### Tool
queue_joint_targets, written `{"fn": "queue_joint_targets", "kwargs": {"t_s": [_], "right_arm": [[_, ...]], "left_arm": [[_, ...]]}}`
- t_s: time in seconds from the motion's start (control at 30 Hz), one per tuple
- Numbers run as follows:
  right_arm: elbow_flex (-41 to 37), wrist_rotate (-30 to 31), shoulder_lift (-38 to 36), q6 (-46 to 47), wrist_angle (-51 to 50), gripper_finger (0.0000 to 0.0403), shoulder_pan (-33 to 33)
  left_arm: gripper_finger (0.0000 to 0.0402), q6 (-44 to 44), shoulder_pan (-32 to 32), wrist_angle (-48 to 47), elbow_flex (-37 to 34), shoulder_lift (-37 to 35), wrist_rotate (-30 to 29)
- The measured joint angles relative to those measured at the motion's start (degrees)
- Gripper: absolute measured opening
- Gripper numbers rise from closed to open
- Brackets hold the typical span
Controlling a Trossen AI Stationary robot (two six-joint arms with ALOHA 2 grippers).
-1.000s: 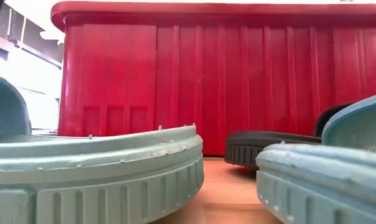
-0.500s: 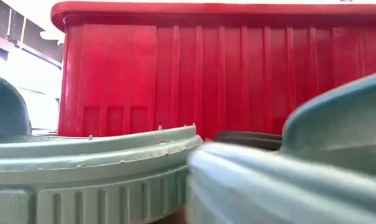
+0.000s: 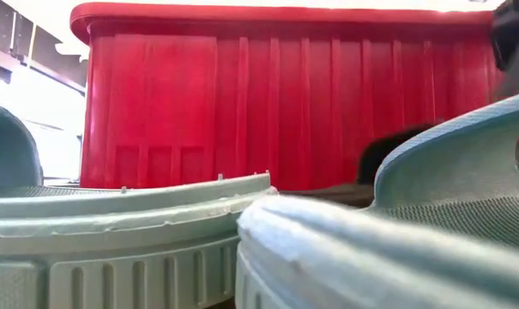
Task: Pick and place slides into bin
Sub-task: Put the black slide into the red bin
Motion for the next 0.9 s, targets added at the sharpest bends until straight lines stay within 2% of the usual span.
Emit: {"fn": "queue_joint_targets", "kwargs": {"t_s": [0.2,0.27,0.47,0.57,0.73,0.9], "right_arm": [[0.1,5.0,0.0,-4.6,10.6,0.0164,-2.0],[0.1,5.3,0.0,-4.5,10.8,0.0148,-3.1],[0.1,-1.4,0.0,-6.9,11.5,0.0105,-7.5],[0.1,-3.3,0.0,-8.1,11.9,0.0079,-9.4],[0.1,-3.2,0.0,-13.7,18.8,0.0015,-10.1],[0.1,-1.4,-0.1,-21.4,31.4,0.0010,-9.2]], "left_arm": [[0.0154,-9.8,0.9,-16.6,0.0,0.1,0.3],[0.0154,-11.3,1.3,-17.1,-0.1,0.1,0.4],[0.0154,-4.4,4.3,-14.6,0.0,-2.7,-0.1],[0.0154,-1.9,6.9,-14.5,-0.1,-3.0,2.1],[0.0154,1.8,9.6,-16.7,-0.1,-6.3,6.0],[0.0154,4.8,10.4,-17.0,-0.1,-11.8,4.3]]}}
